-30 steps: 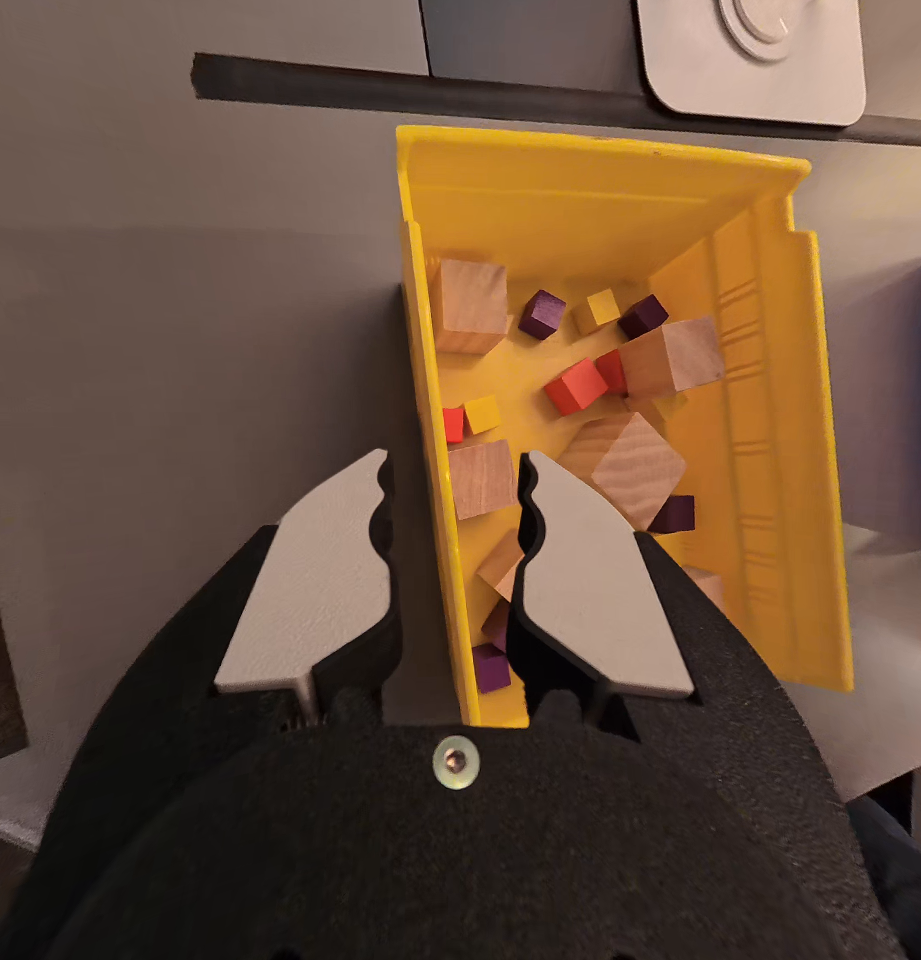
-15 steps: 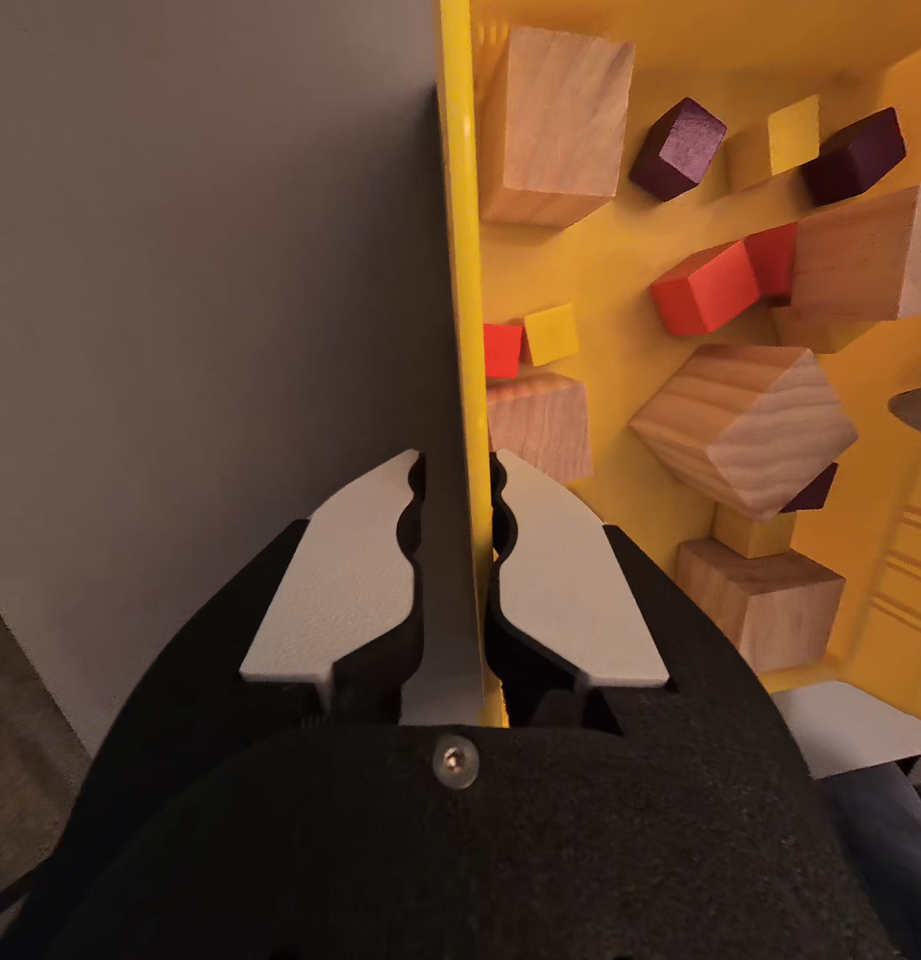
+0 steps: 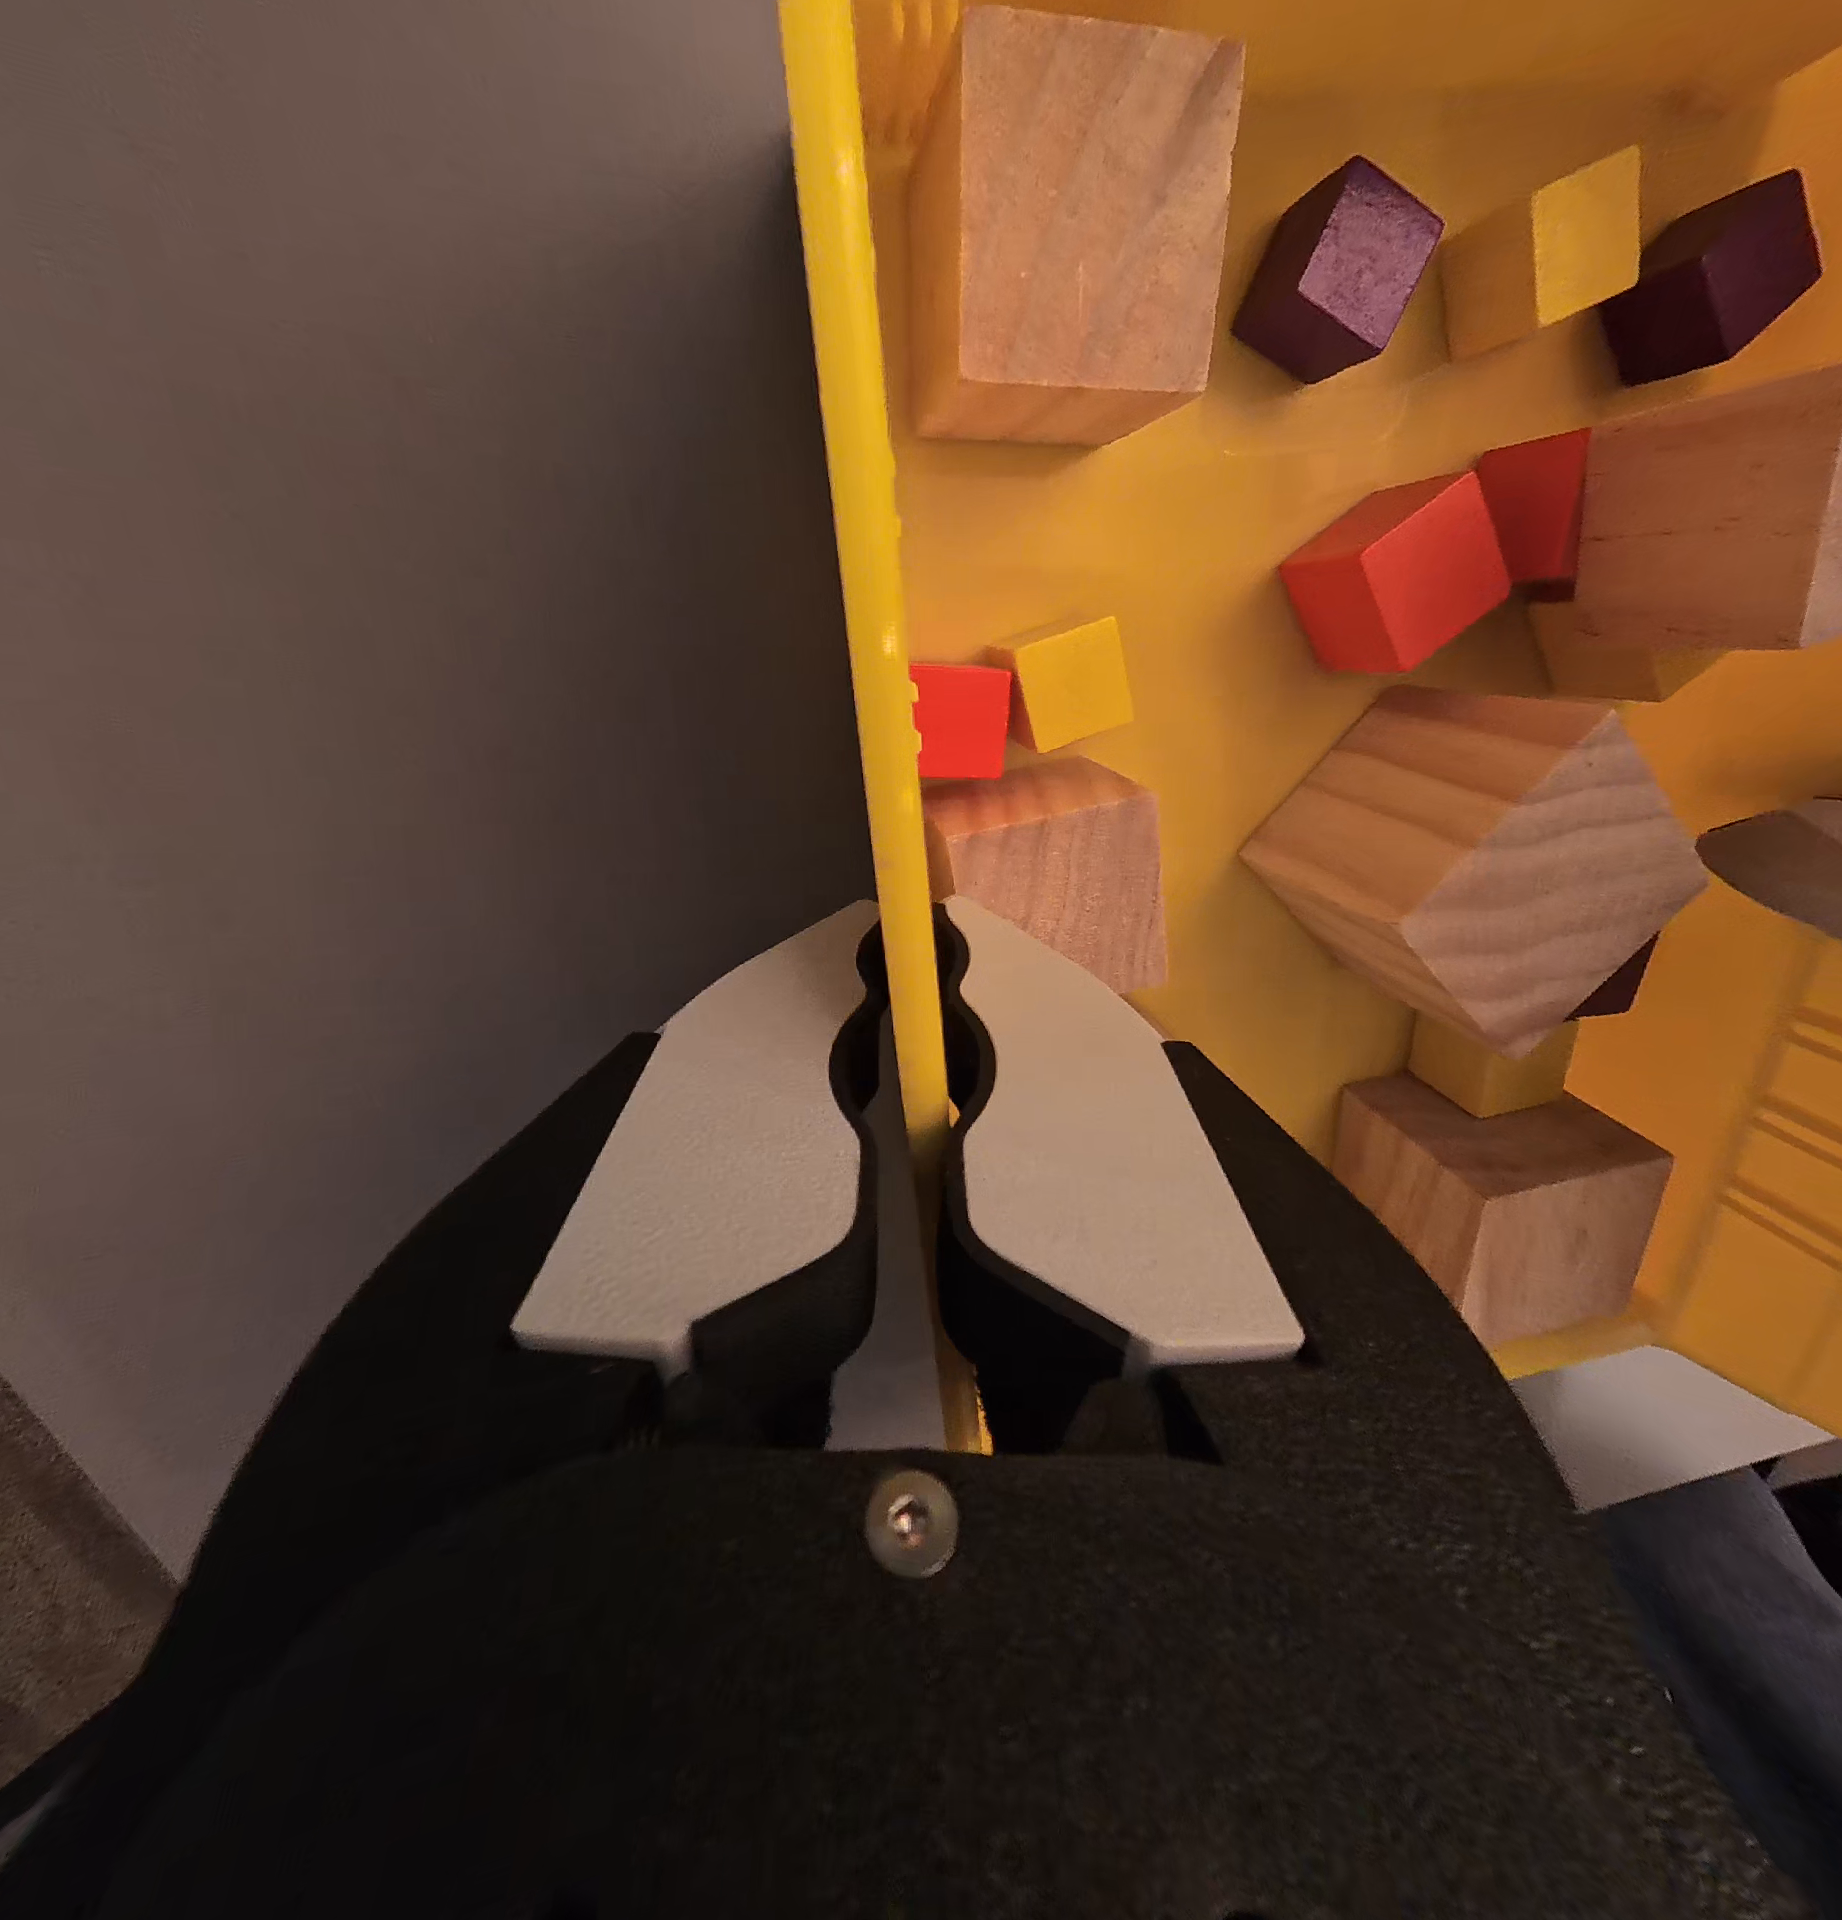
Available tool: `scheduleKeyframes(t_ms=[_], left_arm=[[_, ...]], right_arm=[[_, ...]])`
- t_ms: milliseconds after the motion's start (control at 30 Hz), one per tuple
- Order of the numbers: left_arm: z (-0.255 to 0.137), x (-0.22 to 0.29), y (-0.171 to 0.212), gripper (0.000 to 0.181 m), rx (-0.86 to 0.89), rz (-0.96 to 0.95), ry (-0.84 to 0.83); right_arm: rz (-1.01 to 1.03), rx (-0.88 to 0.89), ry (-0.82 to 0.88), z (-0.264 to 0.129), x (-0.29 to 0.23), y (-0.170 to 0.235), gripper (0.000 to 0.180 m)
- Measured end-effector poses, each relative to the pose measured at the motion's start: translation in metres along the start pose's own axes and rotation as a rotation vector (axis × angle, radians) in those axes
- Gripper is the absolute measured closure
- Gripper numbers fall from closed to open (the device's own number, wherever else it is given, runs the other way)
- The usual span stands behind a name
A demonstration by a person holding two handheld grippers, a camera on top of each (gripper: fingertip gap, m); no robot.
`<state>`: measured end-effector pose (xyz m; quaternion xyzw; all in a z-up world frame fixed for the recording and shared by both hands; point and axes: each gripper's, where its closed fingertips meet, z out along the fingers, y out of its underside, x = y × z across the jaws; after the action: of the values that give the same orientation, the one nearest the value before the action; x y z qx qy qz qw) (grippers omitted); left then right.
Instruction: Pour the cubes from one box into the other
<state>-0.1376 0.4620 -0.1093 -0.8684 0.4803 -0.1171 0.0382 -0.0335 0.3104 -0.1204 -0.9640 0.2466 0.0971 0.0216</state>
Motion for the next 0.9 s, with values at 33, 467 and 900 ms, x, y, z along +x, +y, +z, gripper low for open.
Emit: scheduleKeyframes(t_ms=[33, 467, 900], left_arm=[[0.0000, 0.0002, 0.0001, 0.174, -0.001, -0.004, 0.003], [0.0030, -0.0020, 0.0009, 0.175, -0.021, 0.046, -0.072], [0.0038, 0.0013, 0.0024, 0.172, -0.026, 0.011, -0.004]], right_arm=[[0.005, -0.001, -0.017, 0.0001, -0.0010, 0.0002, 0.160], [-0.008, -0.002, -0.046, 0.0004, -0.0030, 0.0000, 0.160], [-0.026, 0.006, -0.057, 0.0007, -0.0013, -0.0007, 0.160]])
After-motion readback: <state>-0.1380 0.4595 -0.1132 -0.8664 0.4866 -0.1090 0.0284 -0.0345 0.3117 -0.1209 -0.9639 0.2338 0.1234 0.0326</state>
